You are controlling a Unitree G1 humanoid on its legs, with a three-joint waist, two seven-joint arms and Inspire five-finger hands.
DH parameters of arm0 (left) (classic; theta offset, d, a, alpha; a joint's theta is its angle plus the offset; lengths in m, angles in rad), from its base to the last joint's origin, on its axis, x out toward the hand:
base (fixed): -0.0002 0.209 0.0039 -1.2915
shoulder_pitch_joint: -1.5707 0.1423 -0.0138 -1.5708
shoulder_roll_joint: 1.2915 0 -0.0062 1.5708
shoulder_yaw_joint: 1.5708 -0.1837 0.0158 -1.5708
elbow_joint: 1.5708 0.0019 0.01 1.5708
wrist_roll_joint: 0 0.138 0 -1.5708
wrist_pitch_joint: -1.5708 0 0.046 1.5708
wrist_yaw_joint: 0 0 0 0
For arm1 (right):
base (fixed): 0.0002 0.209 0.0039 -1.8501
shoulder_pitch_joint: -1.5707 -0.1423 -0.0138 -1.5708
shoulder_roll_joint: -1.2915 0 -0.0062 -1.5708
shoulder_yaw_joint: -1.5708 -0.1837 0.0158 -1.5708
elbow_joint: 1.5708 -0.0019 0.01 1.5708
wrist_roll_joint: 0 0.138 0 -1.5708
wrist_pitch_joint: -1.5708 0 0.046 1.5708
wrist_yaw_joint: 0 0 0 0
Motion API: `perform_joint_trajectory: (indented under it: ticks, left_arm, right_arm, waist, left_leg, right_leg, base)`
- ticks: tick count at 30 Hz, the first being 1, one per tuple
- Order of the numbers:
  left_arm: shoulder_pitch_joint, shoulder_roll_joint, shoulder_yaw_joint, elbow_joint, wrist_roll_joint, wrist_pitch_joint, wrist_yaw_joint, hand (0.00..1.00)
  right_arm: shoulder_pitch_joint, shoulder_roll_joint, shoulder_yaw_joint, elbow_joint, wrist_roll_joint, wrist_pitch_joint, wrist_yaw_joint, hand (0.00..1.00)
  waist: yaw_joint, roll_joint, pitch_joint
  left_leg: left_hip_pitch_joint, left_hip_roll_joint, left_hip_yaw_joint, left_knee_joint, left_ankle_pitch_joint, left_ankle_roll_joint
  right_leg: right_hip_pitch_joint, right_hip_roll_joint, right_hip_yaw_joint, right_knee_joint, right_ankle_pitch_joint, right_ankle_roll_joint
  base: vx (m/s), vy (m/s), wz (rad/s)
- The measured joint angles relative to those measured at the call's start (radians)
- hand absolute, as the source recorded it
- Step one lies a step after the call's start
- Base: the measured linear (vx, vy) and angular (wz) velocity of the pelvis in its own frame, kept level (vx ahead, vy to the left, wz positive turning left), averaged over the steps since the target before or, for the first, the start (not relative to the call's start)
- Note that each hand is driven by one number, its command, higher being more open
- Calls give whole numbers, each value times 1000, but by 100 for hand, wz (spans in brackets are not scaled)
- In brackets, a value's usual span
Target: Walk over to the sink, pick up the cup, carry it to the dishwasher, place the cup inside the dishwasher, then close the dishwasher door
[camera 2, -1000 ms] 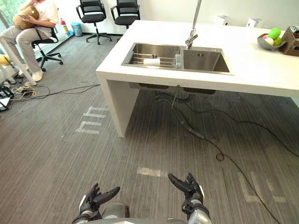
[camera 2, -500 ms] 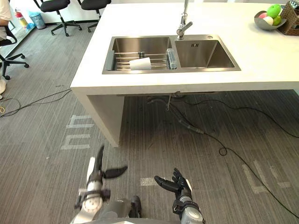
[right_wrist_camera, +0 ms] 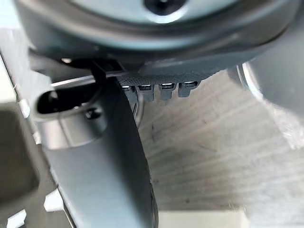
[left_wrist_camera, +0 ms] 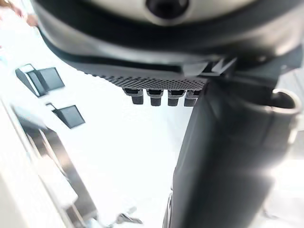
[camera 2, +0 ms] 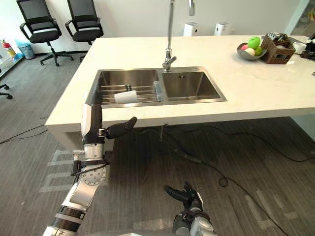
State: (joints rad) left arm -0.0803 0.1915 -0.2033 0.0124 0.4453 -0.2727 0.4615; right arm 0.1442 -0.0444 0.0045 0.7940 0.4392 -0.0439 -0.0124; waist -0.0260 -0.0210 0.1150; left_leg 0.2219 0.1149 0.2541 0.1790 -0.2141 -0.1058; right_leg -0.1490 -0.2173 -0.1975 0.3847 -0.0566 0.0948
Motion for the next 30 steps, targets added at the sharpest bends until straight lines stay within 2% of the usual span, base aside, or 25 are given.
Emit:
perform_joint_trajectory:
  ticks: [2,3,5,6,7,10,11,12,13,14,15,16,17,18,19,20,21,22,23,24,27,30]
  left_arm:
    - [-5,-27,-52,-21,3,6,-36,100]
    - [-19,-54,-92,-24,6,12,-61,100]
    - [-40,-78,-132,-24,8,41,-96,100]
    - [-48,-82,-141,-24,8,51,-113,100]
    - [-53,-83,-142,-22,9,62,-122,100]
    - [-57,-79,-148,-20,8,137,-163,100]
    - [-57,-78,-148,-20,8,143,-165,100]
    - [-57,-72,-148,-20,8,166,-174,100]
    - [-56,-60,-150,-21,10,191,-185,100]
    - [-58,-58,-150,-21,11,196,-186,100]
    - [-57,-53,-150,-23,14,217,-191,100]
    - [-57,-51,-148,-26,17,250,-207,100]
    - [-57,-45,-146,-30,18,266,-214,100]
    - [-58,-35,-146,-34,20,279,-230,100]
    - [-60,-27,-146,-35,20,280,-238,100]
    - [-71,7,-146,-34,19,280,-251,100]
    - [-93,49,-142,-24,19,277,-262,100]
    - [-106,61,-134,-14,19,275,-267,100]
    - [-132,78,-110,-1,20,274,-273,100]
    - [-146,87,-78,4,19,276,-276,100]
    - [-170,153,-35,8,17,314,-273,100]
    - [-170,198,-18,8,17,371,-272,100]
  right_arm:
    - [31,-4,-49,-24,1,15,-4,100]
    - [55,-9,-68,-44,1,28,2,100]
    - [84,-11,-76,-78,0,43,17,100]
    - [103,-8,-76,-93,0,46,27,100]
    - [111,-7,-78,-101,-1,44,32,100]
    - [119,-18,-77,-111,-2,65,53,100]
    - [120,-20,-76,-111,-2,67,55,100]
    - [124,-28,-73,-113,-3,77,61,100]
    - [131,-42,-57,-117,-10,93,62,100]
    - [130,-42,-53,-118,-11,97,63,100]
    - [135,-51,-37,-129,-12,107,62,100]
    - [147,-61,-23,-154,-12,119,62,100]
    - [150,-65,-15,-163,-11,125,62,100]
    - [151,-66,-6,-167,-10,130,62,100]
    - [147,-65,2,-166,-10,131,62,100]
    - [134,-59,11,-165,-10,131,68,100]
    - [108,-51,13,-145,-10,131,80,100]
    - [92,-52,15,-129,-10,131,86,100]
    - [62,-58,22,-98,-10,131,95,100]
    - [40,-64,22,-63,-11,132,104,100]
    - [31,-24,28,-34,-11,144,109,100]
    - [22,-18,41,-24,-11,162,103,100]
  waist:
    - [-1,28,-13]
    - [-4,37,-18]
    - [-19,37,-19]
    - [-20,33,-21]
    - [-20,33,-21]
    - [-22,41,-36]
    - [-21,42,-39]
    - [-20,52,-52]
    - [-15,67,-79]
    - [-14,67,-78]
    - [-15,70,-76]
    - [-15,81,-72]
    - [-18,85,-68]
    - [-18,85,-69]
    - [-17,85,-69]
    - [-15,83,-68]
    - [-15,78,-66]
    - [-16,77,-66]
    - [-16,80,-66]
    - [-5,85,-66]
    - [-2,32,-65]
    - [12,28,-63]
  left_leg:
    - [11,33,-1,0,-4,0]
    - [26,62,-2,11,-6,-8]
    - [21,77,-13,30,-12,-21]
    - [17,78,-27,33,-25,-32]
    - [14,74,-29,37,-48,-30]
    - [8,89,-58,29,-54,-36]
    - [9,91,-59,27,-55,-37]
    - [12,106,-66,14,-58,-41]
    - [7,131,-69,44,-40,-32]
    - [-9,137,-73,91,-32,-21]
    - [-114,171,-99,320,-25,6]
    - [-214,215,-113,545,35,67]
    - [-255,245,-109,651,81,80]
    - [-312,267,-106,760,65,69]
    - [-330,261,-99,768,40,73]
    - [-350,232,-58,714,-7,81]
    - [-353,186,2,583,-33,84]
    - [-352,156,28,493,-30,82]
    - [-347,87,68,274,8,77]
    - [-315,33,64,110,186,110]
    - [-271,-32,74,2,219,116]
    - [-245,-41,102,-18,219,117]
  right_leg:
    - [39,45,-19,-11,-5,-17]
    - [42,74,16,28,-15,-12]
    - [37,100,95,52,-28,-5]
    - [36,104,121,49,-51,-10]
    - [35,102,131,45,-75,-10]
    - [26,109,102,74,-114,-20]
    - [24,112,100,79,-120,-22]
    - [24,124,87,87,-142,-25]
    - [42,149,71,61,-161,-42]
    - [47,152,67,57,-164,-47]
    - [82,165,58,34,-167,-57]
    - [138,180,45,4,-160,-73]
    - [172,190,39,-15,-164,-82]
    - [218,198,31,-43,-171,-92]
    - [242,197,30,-62,-172,-92]
    - [280,188,33,-100,-170,-89]
    - [305,165,34,-124,-164,-78]
    - [313,154,34,-131,-163,-75]
    - [320,135,34,-142,-164,-58]
    - [322,128,53,-142,-171,-43]
    - [344,94,110,-211,-164,-46]
    - [360,84,144,-240,-158,-38]
  base:
    - [158,-220,7]
    - [121,-160,-2]
    - [65,-73,7]
    - [29,-63,3]
    - [-4,-75,2]
    - [-4,-95,20]
    - [82,-139,18]
    - [143,-153,18]
    - [210,-153,16]
    - [237,-136,11]
    - [267,-144,10]
    - [258,-166,14]
    - [278,-112,17]
    - [224,-47,10]
    - [284,-41,3]
    - [284,-9,-3]
    - [290,13,-4]
    - [281,73,0]
    - [268,122,-9]
    - [317,140,-14]
    - [257,90,10]
    - [134,0,-17]
